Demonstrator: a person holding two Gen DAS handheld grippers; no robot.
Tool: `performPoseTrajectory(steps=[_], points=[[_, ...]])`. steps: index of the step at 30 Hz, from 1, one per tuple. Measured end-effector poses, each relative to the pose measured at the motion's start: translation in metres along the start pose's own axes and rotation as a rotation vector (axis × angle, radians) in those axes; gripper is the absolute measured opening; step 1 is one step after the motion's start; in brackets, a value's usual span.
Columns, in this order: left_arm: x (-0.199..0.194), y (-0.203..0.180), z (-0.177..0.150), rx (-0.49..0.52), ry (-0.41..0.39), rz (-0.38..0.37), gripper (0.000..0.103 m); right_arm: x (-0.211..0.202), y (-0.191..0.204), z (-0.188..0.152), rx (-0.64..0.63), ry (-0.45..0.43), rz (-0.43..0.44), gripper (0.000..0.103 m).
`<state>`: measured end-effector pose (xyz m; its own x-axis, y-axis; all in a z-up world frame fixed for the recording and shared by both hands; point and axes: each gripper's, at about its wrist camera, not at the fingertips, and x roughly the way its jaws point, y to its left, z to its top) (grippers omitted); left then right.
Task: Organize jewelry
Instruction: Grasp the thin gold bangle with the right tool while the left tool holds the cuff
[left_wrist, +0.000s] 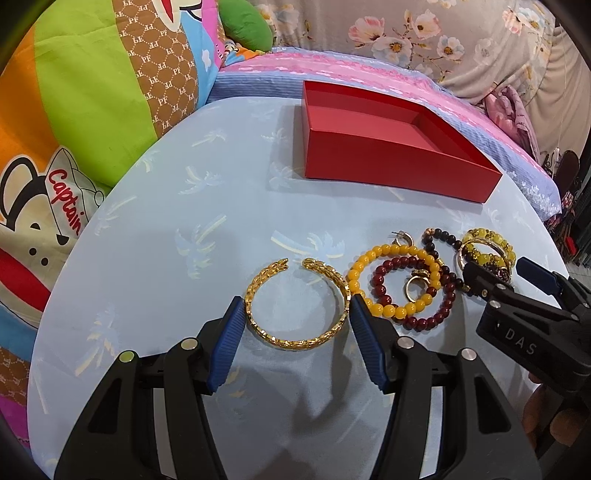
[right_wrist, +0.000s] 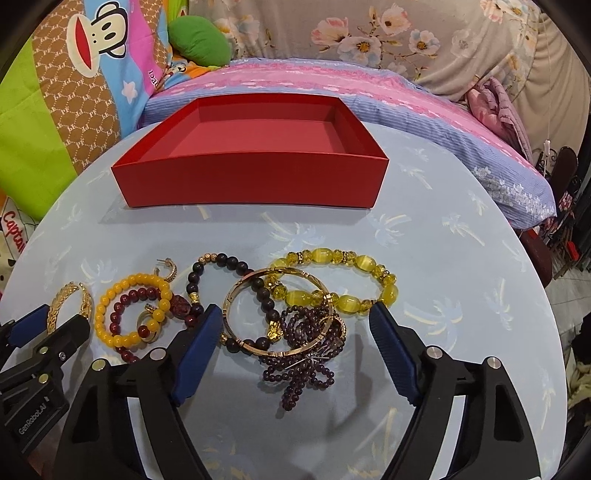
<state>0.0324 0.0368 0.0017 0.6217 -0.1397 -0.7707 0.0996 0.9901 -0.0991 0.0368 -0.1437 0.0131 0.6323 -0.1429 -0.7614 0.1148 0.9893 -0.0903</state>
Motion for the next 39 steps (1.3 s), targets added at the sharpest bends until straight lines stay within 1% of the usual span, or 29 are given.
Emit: performPoseTrajectory(steps=[5, 10, 11, 14, 17, 19, 21, 31, 35, 39], points=[[0.000, 0.000, -0.001, 0.003, -0.002, 0.003, 0.055, 0.003, 0.002, 0.001, -0.006, 0.013, 0.009, 0.062], [0.000, -0.001, -0.001, 0.004, -0.002, 0.004, 0.055, 0.001, 0.002, 0.001, -0.005, 0.008, 0.010, 0.061], [0.000, -0.001, -0.001, 0.004, -0.002, 0.004, 0.055, 0.001, 0.003, 0.002, -0.005, 0.005, 0.013, 0.063], [0.000, -0.001, -0.001, 0.004, -0.002, 0.005, 0.055, 0.000, 0.006, 0.004, -0.015, -0.002, 0.001, 0.071], [0.000, -0.001, -0.001, 0.004, -0.002, 0.005, 0.056, 0.001, 0.011, 0.005, -0.045, -0.012, -0.031, 0.071], [0.000, -0.001, -0.001, 0.004, -0.002, 0.005, 0.056, 0.003, 0.013, 0.006, -0.061, -0.004, -0.040, 0.070], [0.000, -0.001, -0.001, 0.005, -0.001, 0.007, 0.056, 0.008, 0.012, 0.007, -0.062, 0.017, -0.030, 0.059], [0.001, -0.004, 0.000, 0.014, 0.002, 0.020, 0.056, 0.004, -0.007, 0.006, -0.019, 0.036, 0.005, 0.059], [0.002, -0.003, 0.000, 0.013, 0.001, 0.013, 0.056, 0.001, -0.021, 0.004, 0.030, 0.061, 0.051, 0.059], [0.001, -0.004, 0.000, 0.018, 0.004, 0.022, 0.056, -0.005, -0.028, 0.003, 0.041, 0.067, 0.062, 0.060]])
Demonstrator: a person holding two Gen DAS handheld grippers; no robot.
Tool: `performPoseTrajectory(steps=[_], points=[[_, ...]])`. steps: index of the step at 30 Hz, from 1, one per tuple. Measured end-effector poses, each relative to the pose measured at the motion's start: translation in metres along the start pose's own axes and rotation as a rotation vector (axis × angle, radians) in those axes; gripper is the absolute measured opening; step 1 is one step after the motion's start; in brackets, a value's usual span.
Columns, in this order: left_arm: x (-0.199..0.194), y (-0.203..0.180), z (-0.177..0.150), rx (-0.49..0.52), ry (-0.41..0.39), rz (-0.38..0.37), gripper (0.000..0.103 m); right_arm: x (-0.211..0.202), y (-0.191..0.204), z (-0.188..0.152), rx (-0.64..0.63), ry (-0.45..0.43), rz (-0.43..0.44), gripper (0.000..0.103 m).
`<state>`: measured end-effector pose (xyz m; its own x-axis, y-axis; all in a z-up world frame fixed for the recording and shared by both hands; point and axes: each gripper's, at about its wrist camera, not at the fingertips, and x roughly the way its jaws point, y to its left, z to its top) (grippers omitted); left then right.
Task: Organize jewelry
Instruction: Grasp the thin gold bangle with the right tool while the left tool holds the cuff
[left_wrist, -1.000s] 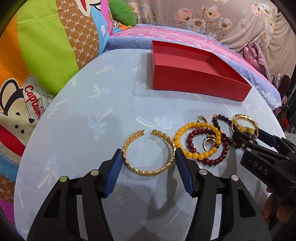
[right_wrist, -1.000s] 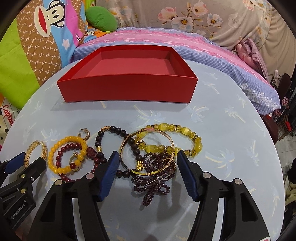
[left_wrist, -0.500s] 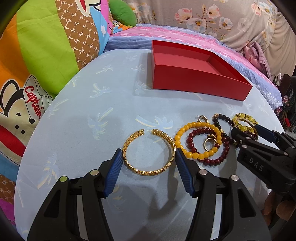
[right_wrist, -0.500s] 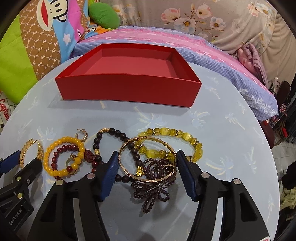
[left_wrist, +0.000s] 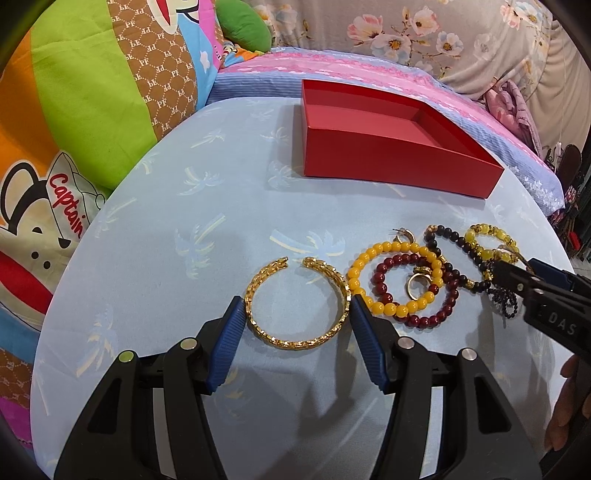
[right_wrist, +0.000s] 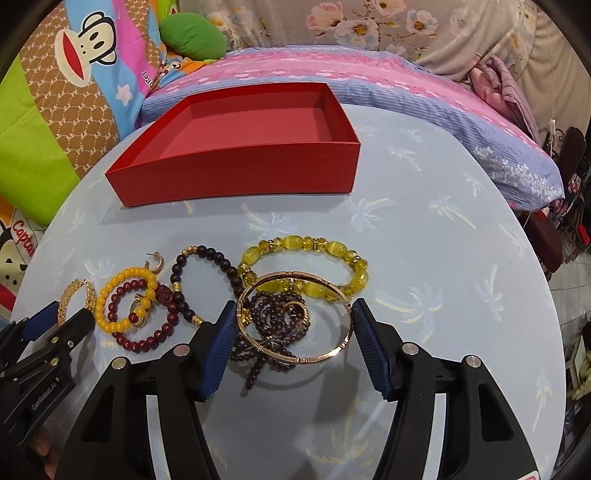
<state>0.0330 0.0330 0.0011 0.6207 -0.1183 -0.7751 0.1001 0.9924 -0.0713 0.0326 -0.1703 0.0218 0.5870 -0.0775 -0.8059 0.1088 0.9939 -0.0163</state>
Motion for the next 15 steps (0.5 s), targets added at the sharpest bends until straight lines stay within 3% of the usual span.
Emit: performPoseTrajectory(steps=[9, 15], points=[[-0.008, -0.003, 0.001, -0.028, 0.036, -0.021, 0.056, -0.013, -0.015, -0.005, -0.002, 0.010, 0.038, 0.060], [-0.018, -0.012, 0.022, -0.011, 0.018, -0.042, 0.056, -0.016, -0.026, -0.002, 0.025, 0.019, 0.052, 0.060]])
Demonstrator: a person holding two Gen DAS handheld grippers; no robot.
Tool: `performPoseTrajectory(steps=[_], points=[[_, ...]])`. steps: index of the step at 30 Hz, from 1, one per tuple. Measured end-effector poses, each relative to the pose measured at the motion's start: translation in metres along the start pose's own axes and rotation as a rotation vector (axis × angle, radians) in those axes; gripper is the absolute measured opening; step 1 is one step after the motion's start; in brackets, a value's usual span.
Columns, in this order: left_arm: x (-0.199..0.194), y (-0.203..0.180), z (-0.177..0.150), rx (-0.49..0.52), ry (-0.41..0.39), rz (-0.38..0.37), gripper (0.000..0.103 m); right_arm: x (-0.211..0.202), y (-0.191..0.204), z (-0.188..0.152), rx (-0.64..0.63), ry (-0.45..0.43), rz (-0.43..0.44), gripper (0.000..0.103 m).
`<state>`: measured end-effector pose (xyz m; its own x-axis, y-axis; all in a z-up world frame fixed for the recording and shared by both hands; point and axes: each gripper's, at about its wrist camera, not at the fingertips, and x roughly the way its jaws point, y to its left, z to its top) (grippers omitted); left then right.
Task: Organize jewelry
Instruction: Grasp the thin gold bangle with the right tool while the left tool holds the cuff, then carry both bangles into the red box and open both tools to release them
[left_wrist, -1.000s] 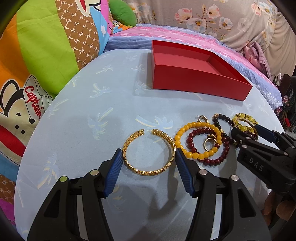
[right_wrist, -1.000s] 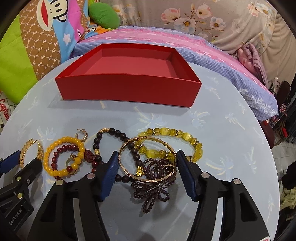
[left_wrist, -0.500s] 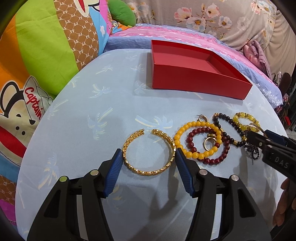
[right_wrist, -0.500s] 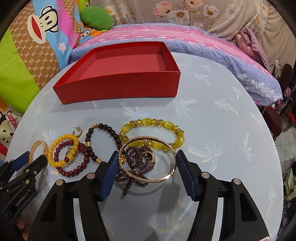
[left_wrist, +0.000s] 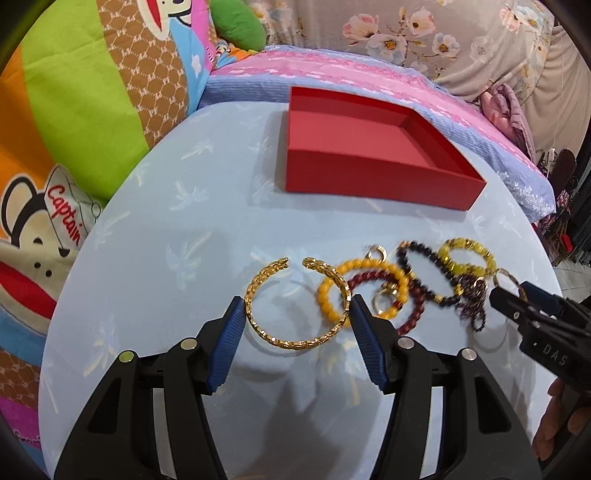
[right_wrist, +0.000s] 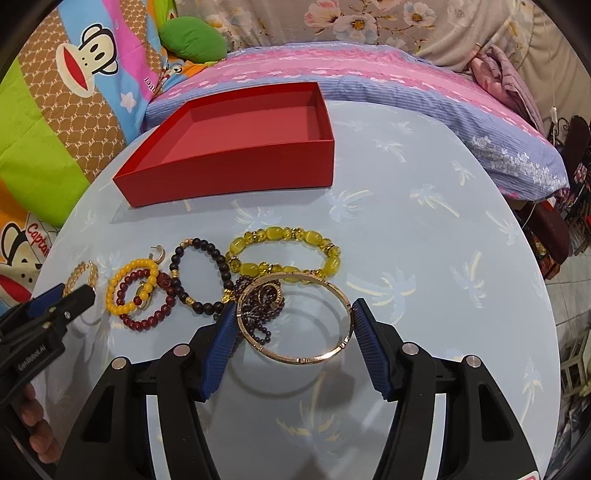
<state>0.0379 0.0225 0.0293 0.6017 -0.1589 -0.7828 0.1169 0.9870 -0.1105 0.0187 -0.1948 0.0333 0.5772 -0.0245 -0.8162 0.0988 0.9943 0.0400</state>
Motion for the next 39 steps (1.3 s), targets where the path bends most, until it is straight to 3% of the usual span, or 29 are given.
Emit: performPoseTrajectory(steps=[8, 20, 29, 39], points=[[0.001, -0.010, 0.051, 0.015, -0.043, -0.029, 0.056, -0.003, -0.003, 0.041, -0.013, -0.055, 0.003, 0.060], [0.041, -0.031, 0.166, 0.090, -0.124, -0.037, 0.056, 0.029, 0.001, 0.165, -0.009, -0.136, 0.072, 0.060], [0.110, -0.048, 0.214, 0.140, -0.075, -0.042, 0.056, 0.084, 0.004, 0.231, -0.037, -0.119, 0.050, 0.060], [0.158, -0.044, 0.238, 0.144, -0.020, -0.023, 0.056, 0.140, 0.013, 0.255, -0.066, -0.040, 0.041, 0.060]])
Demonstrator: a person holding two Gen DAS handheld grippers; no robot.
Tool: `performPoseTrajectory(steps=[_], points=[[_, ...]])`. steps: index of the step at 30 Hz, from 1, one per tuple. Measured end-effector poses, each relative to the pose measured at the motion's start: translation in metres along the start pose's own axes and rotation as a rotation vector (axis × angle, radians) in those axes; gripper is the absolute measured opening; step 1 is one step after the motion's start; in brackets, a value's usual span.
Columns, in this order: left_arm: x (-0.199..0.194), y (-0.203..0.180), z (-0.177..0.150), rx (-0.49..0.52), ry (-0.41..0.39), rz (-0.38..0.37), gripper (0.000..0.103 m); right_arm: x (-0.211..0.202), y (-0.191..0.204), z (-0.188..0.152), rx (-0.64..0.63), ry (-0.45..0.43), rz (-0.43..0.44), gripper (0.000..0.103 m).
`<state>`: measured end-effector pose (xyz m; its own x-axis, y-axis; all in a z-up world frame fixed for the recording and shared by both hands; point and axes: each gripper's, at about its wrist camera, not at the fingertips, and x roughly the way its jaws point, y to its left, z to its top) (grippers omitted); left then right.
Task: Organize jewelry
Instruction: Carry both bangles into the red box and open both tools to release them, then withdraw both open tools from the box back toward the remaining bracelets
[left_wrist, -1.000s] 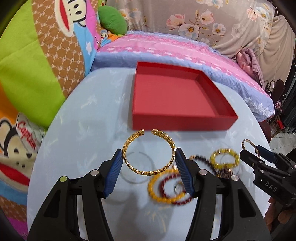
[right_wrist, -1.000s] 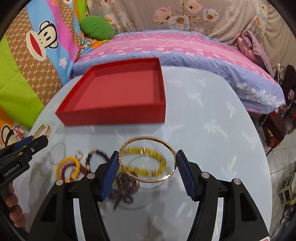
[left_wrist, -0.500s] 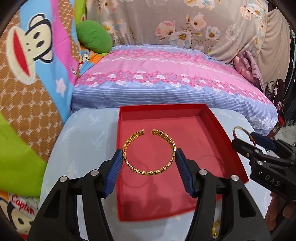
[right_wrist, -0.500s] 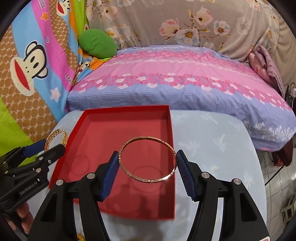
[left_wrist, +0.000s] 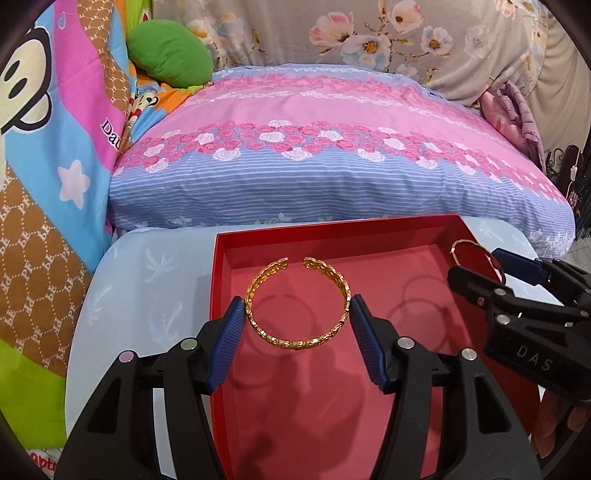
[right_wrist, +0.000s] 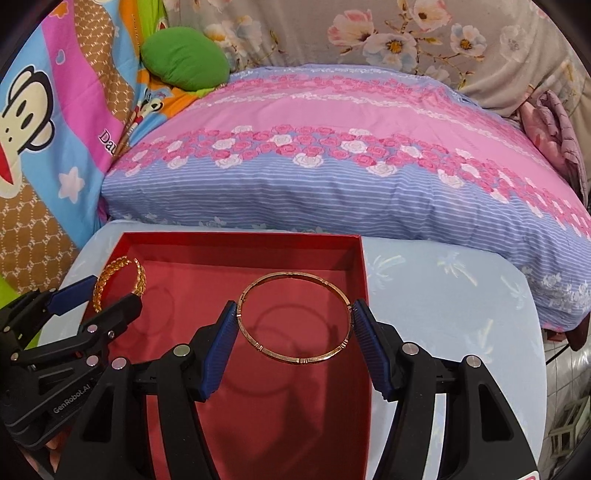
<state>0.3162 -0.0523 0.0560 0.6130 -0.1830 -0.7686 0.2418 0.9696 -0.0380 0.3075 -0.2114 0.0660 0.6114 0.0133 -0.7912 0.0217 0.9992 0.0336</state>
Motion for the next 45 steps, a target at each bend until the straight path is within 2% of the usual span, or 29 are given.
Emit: performPoseTrajectory(steps=[5, 14, 15, 18, 24, 31, 39, 45], points=[[0.014, 0.000, 0.004, 0.017, 0.039, -0.012, 0.056, 0.013, -0.001, -0.003, 0.011, 0.034, -0.003, 0.060], [0.021, 0.002, 0.007, 0.012, 0.058, -0.005, 0.056, 0.018, 0.003, -0.002, 0.001, 0.049, -0.032, 0.061], [0.021, 0.001, 0.007, 0.016, 0.055, 0.001, 0.058, 0.018, 0.003, -0.002, -0.003, 0.046, -0.035, 0.063], [0.019, 0.002, 0.008, 0.011, 0.042, 0.027, 0.072, 0.016, 0.006, -0.001, -0.012, 0.029, -0.052, 0.070], [0.013, 0.003, 0.009, 0.011, 0.024, 0.031, 0.072, 0.002, 0.007, -0.004, -0.015, 0.001, -0.048, 0.071], [-0.021, 0.006, -0.001, -0.002, -0.022, 0.028, 0.072, -0.033, 0.006, -0.018, -0.012, -0.039, -0.049, 0.071], [-0.083, 0.018, -0.043, -0.036, -0.074, 0.041, 0.072, -0.088, 0.000, -0.059, 0.018, -0.069, -0.030, 0.071], [-0.120, 0.023, -0.077, -0.054, -0.078, 0.046, 0.072, -0.123, 0.001, -0.096, 0.026, -0.074, -0.030, 0.071]])
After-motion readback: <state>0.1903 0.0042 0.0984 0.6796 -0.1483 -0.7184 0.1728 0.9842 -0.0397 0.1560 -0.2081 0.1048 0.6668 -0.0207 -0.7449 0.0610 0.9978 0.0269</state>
